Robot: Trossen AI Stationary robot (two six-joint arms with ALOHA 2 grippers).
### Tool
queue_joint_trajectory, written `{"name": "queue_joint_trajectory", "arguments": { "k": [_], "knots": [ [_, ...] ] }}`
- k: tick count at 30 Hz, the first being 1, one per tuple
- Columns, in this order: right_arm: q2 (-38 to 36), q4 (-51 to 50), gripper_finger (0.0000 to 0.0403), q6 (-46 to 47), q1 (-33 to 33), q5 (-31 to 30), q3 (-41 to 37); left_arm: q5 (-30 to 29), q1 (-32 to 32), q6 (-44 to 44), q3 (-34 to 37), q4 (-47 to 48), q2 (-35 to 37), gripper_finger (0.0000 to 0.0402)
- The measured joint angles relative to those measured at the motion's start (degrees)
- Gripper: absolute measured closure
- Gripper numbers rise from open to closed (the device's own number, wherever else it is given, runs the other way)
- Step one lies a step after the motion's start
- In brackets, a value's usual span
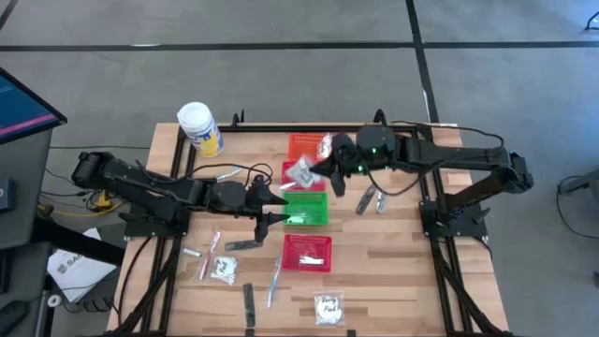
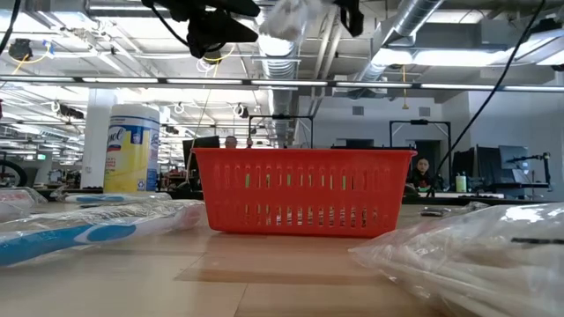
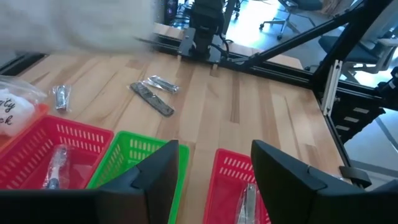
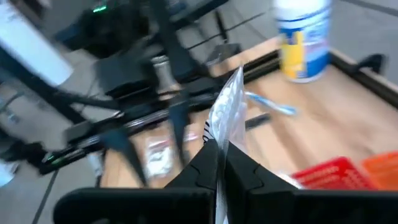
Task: Pick & Place Travel size toiletries
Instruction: Put the transparent cotton pack into the orange basket
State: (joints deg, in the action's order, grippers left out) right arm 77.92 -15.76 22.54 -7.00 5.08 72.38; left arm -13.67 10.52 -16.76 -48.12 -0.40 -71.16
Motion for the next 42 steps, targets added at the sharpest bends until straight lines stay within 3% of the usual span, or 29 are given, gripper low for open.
{"name": "queue_joint_trajectory", "arguments": {
  "k": [4, 8, 16, 24, 29, 34, 42],
  "knots": [
    [0.01, -0.36, 0.0402, 7.05, -5.17, 0.08, 0.0, -0.02, 0.0, 0.26, 0.0, -0.02, 0.0, 0.021],
    [0.05, -0.55, 0.0402, 14.32, -11.5, 3.85, 0.0, -0.02, 0.0, 0.33, 0.0, -0.02, 0.02, 0.021],
    [0.31, -0.66, 0.0402, 17.97, -21.65, 3.54, 0.0, -0.01, 0.0, 0.4, 0.0, 0.0, 0.02, 0.0212],
    [10.37, -2.37, 0.0403, 19.59, -25.17, 2.85, -0.01, 0.0, 0.0, 0.02, 0.0, 0.5, 0.02, 0.0215],
    [16.25, 4.05, 0.0403, 21.03, -26.32, 2.92, 0.02, 0.0, 0.0, -0.12, 0.0, 0.48, 0.02, 0.0215],
    [19.89, 6.08, 0.0403, 24.05, -26.15, -3.45, 0.0, -0.01, 0.01, -0.09, 0.0, 0.44, 0.02, 0.0215],
    [20.34, 2.87, 0.0403, 26.91, -21.19, -20.1, 0.02, 0.0, 0.02, -0.09, 0.0, 0.34, 0.02, 0.0215]
  ]
}}
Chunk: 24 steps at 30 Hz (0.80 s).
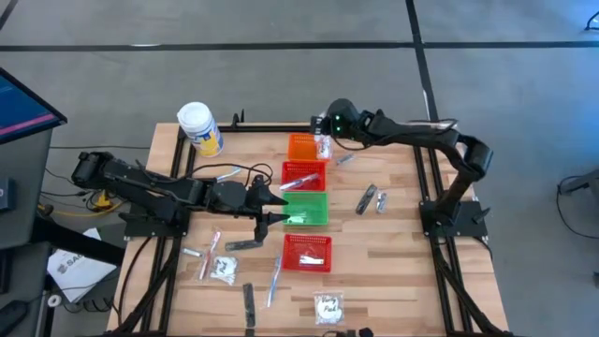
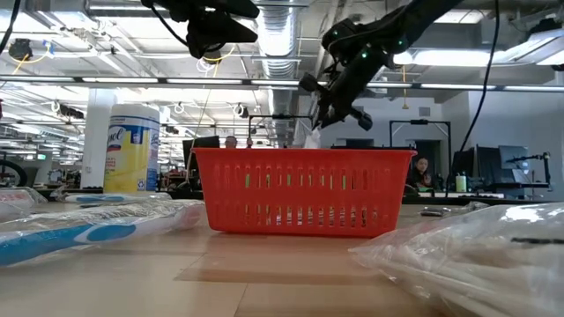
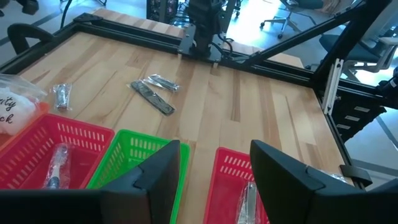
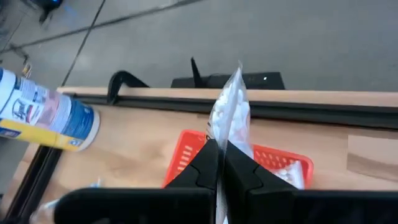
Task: Pick & Place Travel size toiletries
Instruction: Put the transparent cotton pack into the orange basket
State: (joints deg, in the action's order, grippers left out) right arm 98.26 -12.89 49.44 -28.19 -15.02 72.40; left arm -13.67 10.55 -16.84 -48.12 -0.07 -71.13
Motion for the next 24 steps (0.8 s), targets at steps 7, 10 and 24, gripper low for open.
{"name": "queue_joint_trajectory", "arguments": {
  "k": [7, 10, 24],
  "knots": [
    [1.08, -0.63, 0.0403, 1.65, 4.85, -8.96, 0.11, 0.0, 0.0, 0.0, 0.0, 0.01, 0.0, 0.0215],
    [1.95, -1.6, 0.0403, 2.28, 4.97, -9.53, 0.09, 0.0, 0.0, -0.06, 0.0, -0.01, 0.0, 0.0215],
    [8.94, -3.17, 0.0403, 4.64, 4.3, -4.72, 0.09, -0.04, -0.02, 0.07, 0.0, -0.58, 0.0, 0.0215]
  ]
}}
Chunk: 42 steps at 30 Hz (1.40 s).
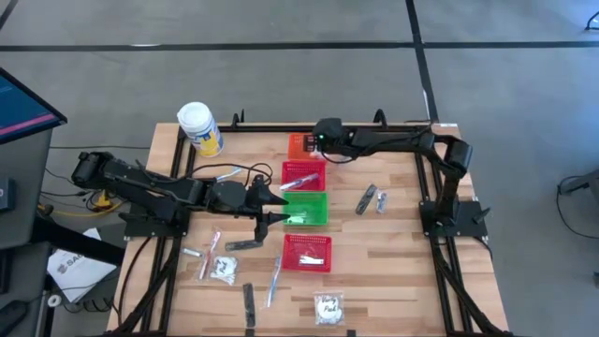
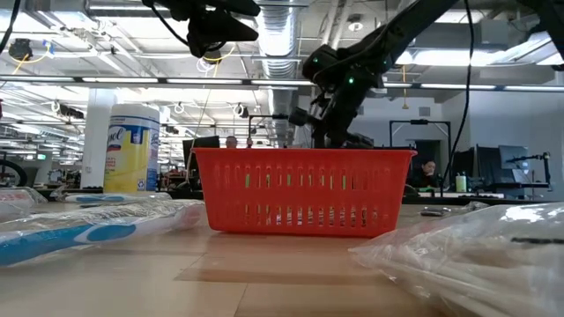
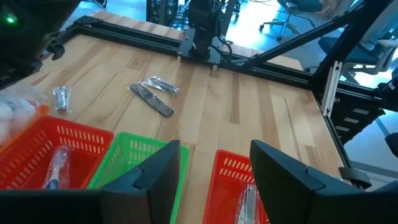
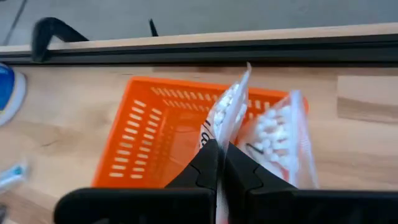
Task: Pick & Place Travel size toiletries
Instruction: Put the transparent cotton pack into the orange basket
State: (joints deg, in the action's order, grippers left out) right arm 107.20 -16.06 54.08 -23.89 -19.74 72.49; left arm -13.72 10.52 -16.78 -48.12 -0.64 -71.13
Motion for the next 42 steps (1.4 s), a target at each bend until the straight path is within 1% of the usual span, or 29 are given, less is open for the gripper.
{"name": "queue_joint_trajectory", "arguments": {
  "k": [4, 12, 18, 24, 28, 36, 42],
  "knots": [
    [0.0, -0.36, 0.0403, -0.02, 0.23, -1.21, 0.0, 0.0, 0.0, 0.28, 0.0, -0.16, 0.0, 0.0215],
    [0.0, -5.34, 0.0403, -0.54, -0.67, -0.5, 0.0, 0.0, 0.0, 0.44, 0.0, -0.29, 0.0, 0.0215],
    [-0.02, -4.35, 0.039, -2.14, -0.62, 3.3, 0.0, 0.0, 0.0, 0.44, 0.0, -0.31, 0.0, 0.0215],
    [-0.02, -4.51, 0.0375, -3.06, -0.62, 3.46, 0.0, 0.0, 0.0, 0.44, 0.0, -0.31, 0.0, 0.0215],
    [-0.06, -4.5, 0.0372, -3.1, -0.62, 5.01, 0.0, 0.0, 0.0, 0.44, 0.0, -0.31, 0.0, 0.0215],
    [-0.07, -4.48, 0.0369, -3.67, -0.62, 5.98, 0.0, 0.0, 0.0, 0.44, 0.0, -0.31, 0.0, 0.0215],
    [-0.07, -4.49, 0.035, -4.3, -0.64, 6.04, 0.0, 0.0, 0.0, 0.44, 0.0, -0.31, 0.0, 0.0215]
  ]
}}
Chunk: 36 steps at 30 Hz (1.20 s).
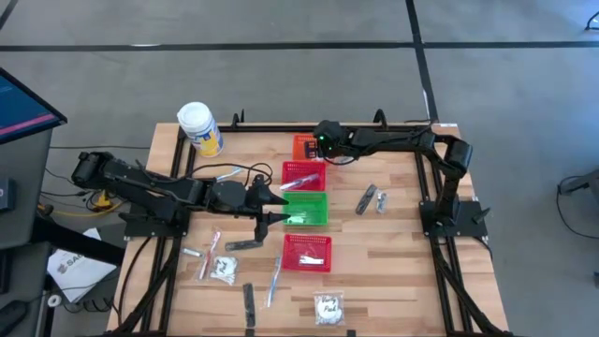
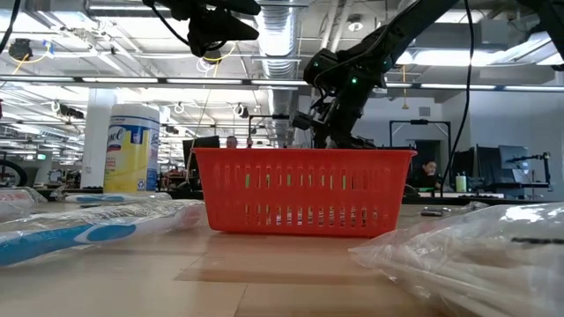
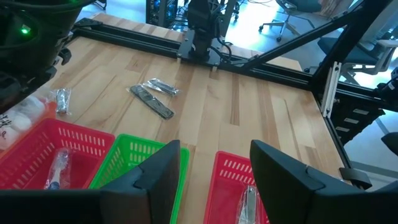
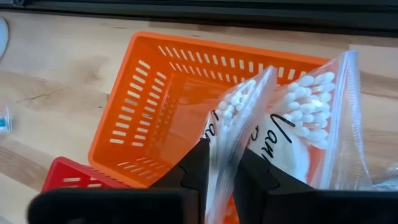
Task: Pick & Place Travel size toiletries
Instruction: Put the transparent cotton pack into the orange basket, then put the silver nail clipper into the bottom red basket
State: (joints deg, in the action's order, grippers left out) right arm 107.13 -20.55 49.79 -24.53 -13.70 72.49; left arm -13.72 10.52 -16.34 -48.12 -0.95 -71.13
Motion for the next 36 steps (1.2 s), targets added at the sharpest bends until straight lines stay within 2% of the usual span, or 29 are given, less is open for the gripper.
{"name": "queue_joint_trajectory", "arguments": {
  "k": [8, 16, 28, 36],
  "knots": [
    [-0.19, -0.11, 0.0313, -0.27, -0.01, 0.45, 0.0, 0.0, 0.0, 0.0, 0.0, 0.0, 0.0, 0.0215],
    [-4.25, -1.41, 0.0288, -0.9, -0.36, 0.84, 0.04, 0.0, 0.0, 0.02, 0.0, 0.02, 0.0, 0.0215],
    [-16.49, -7.03, 0.0277, -5.71, 0.57, 0.31, -0.02, 0.0, 0.0, 0.0, 0.0, 0.02, 0.0, 0.0215],
    [-26.35, -9.12, 0.0284, -12.2, 5.84, 0.34, -0.02, 0.0, 0.0, 0.0, 0.0, 0.02, 0.0, 0.0215]
  ]
}}
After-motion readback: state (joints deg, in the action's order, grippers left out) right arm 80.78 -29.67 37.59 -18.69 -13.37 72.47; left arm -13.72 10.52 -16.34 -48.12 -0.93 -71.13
